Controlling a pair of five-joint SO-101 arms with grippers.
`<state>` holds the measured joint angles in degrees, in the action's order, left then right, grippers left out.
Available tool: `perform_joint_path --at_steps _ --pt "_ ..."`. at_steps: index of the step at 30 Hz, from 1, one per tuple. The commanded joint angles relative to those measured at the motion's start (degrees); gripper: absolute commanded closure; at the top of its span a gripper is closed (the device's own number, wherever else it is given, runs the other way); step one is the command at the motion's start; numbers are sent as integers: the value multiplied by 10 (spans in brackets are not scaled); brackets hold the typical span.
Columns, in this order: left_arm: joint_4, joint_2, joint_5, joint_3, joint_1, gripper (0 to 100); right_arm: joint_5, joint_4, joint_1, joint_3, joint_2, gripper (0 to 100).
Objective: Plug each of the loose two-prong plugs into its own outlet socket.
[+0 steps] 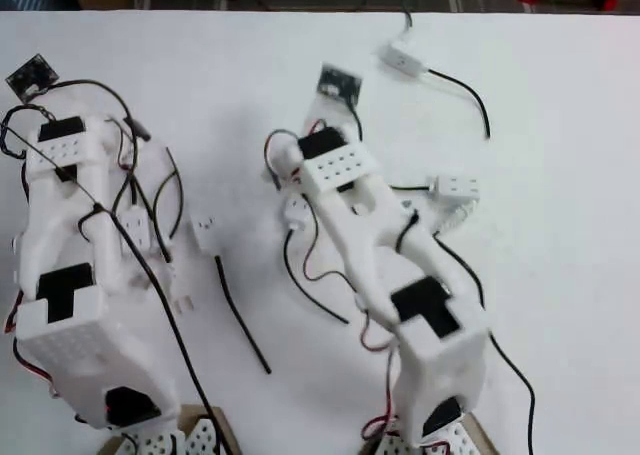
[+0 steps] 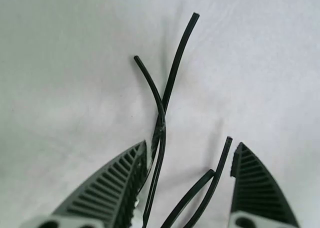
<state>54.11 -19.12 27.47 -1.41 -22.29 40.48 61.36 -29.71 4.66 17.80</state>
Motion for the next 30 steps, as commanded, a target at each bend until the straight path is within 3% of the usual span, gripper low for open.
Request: perform_joint_path --at_steps 1,11,15,19,27,30 --pt "-11 3 5 4 2 724 -120 1 7 6 -145 633" --pt "-30 9 5 11 0 723 -358 -109 100 24 -387 633" --pt "42 4 32 94 -22 723 -455 -148 124 27 -391 633" --pt "121 3 98 173 -35 722 -465 -153 143 28 -391 633" --pt "114 -48 55 250 -17 722 -465 -151 188 46 -392 633" --pt "184 -100 35 273 -18 722 -466 -149 214 55 -391 633"
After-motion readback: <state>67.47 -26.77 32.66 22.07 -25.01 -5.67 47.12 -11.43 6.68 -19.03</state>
